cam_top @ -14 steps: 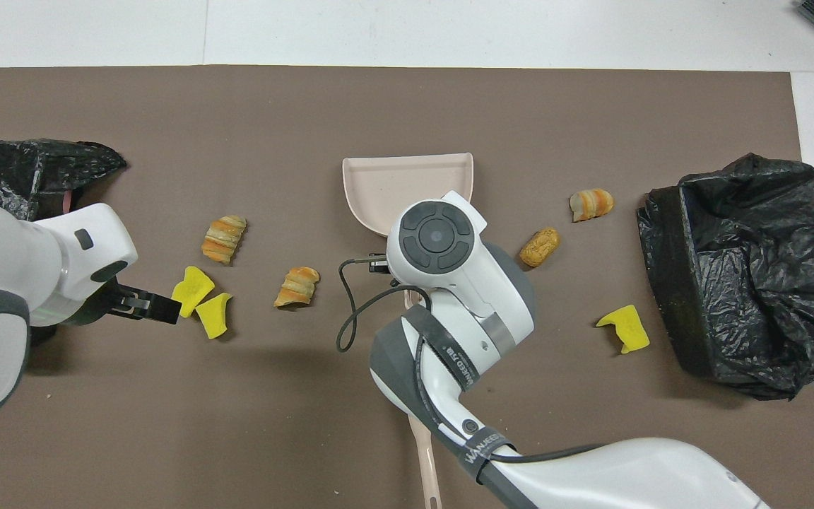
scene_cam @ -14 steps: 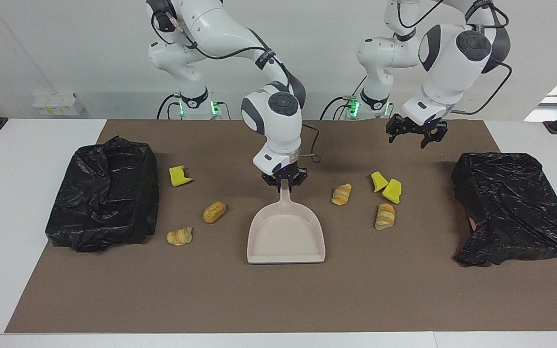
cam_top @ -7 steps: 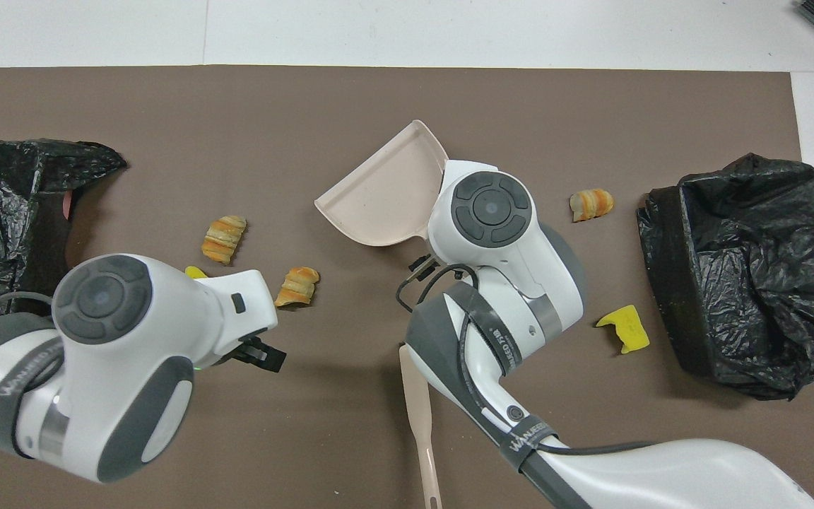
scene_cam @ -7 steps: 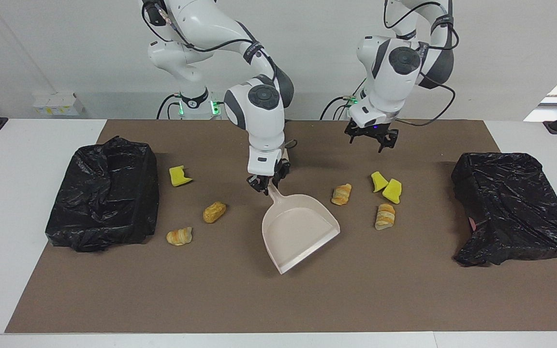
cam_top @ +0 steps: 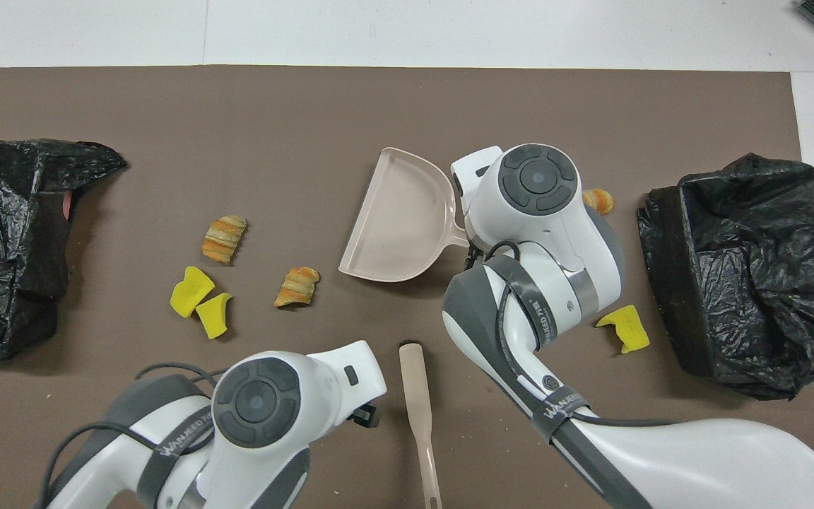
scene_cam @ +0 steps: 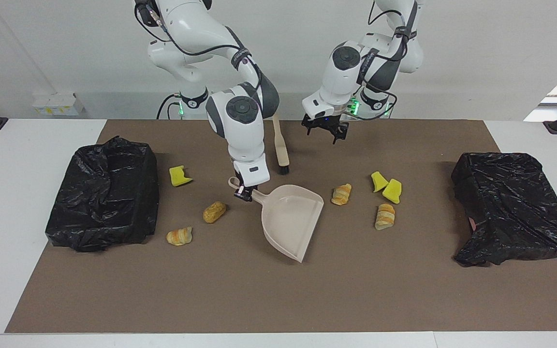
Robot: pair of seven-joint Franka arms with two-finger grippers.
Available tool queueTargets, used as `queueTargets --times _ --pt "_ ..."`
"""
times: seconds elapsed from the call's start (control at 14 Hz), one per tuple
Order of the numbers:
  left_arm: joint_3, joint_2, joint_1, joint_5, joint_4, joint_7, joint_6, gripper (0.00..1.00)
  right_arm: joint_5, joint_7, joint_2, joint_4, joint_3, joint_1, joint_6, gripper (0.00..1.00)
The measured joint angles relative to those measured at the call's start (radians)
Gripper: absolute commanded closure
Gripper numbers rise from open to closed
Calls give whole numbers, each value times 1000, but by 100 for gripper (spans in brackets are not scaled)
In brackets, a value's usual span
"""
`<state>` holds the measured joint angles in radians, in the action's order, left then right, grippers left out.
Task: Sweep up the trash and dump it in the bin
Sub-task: 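Grasp the wooden brush handle with the left gripper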
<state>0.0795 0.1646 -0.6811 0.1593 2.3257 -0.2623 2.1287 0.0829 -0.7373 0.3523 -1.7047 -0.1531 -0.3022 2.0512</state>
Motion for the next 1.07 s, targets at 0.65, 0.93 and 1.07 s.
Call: queueTargets --times 0.65,0.93,1.07 --pt "1 -135 -289 3 25 -409 209 29 3 -150 0 0 -2 -5 -1 100" --pt "-2 -156 -305 3 17 -434 227 76 3 -150 0 0 -2 -5 -1 100" --pt "-4 -154 -305 3 14 -477 223 100 3 -150 0 0 -2 -5 -1 100"
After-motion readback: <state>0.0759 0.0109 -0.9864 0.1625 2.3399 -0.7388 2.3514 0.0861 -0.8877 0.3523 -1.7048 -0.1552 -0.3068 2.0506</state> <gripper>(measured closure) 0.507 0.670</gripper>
